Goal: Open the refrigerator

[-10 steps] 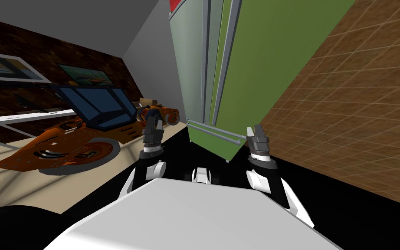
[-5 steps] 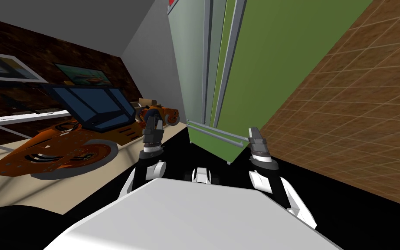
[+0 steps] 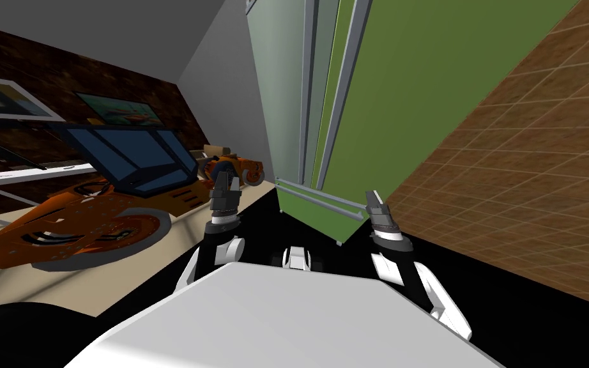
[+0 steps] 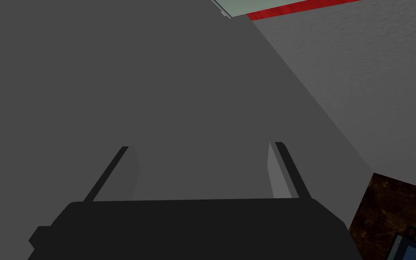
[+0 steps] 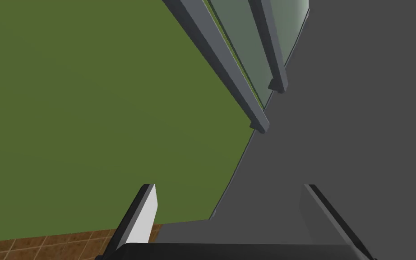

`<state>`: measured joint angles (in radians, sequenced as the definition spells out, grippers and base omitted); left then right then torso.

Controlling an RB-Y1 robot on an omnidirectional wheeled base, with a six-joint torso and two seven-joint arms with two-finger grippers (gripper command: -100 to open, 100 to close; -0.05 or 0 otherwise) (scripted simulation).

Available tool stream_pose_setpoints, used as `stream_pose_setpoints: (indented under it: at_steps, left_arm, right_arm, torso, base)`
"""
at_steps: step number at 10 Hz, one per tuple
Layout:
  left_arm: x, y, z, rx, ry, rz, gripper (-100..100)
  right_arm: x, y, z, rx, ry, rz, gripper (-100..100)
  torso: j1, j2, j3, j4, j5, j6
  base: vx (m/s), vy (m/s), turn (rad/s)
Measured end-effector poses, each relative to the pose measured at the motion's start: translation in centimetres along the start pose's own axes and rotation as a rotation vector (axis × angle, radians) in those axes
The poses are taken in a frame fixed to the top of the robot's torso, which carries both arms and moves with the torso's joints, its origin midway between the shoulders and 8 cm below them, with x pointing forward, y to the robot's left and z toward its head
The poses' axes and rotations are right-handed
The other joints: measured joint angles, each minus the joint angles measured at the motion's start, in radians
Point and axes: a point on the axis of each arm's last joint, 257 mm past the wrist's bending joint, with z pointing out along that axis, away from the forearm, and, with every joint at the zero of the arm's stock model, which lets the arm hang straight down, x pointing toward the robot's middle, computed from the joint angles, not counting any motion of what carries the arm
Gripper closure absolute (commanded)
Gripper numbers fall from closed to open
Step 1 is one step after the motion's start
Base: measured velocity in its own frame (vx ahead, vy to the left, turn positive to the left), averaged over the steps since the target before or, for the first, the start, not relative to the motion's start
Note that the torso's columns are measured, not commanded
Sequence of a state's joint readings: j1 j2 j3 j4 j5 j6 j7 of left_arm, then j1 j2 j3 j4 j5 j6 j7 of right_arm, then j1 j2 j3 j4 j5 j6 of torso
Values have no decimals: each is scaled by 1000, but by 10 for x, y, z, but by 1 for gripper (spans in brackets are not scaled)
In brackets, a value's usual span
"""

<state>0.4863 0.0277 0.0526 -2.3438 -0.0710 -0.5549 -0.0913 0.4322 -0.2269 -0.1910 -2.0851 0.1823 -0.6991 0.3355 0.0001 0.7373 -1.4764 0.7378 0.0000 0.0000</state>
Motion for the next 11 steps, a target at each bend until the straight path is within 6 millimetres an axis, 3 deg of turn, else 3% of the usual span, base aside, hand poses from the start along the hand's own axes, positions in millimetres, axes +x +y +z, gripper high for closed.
stream_pose_setpoints:
  at_steps: [11]
  left_arm:
    - [0,0,0,0,0,0,0]
  right_arm:
    - [5,-40,-27,-25,91,-473,-100]
  torso:
    - [0,1,0,0,0,0]
  base:
    - [85,40,-6]
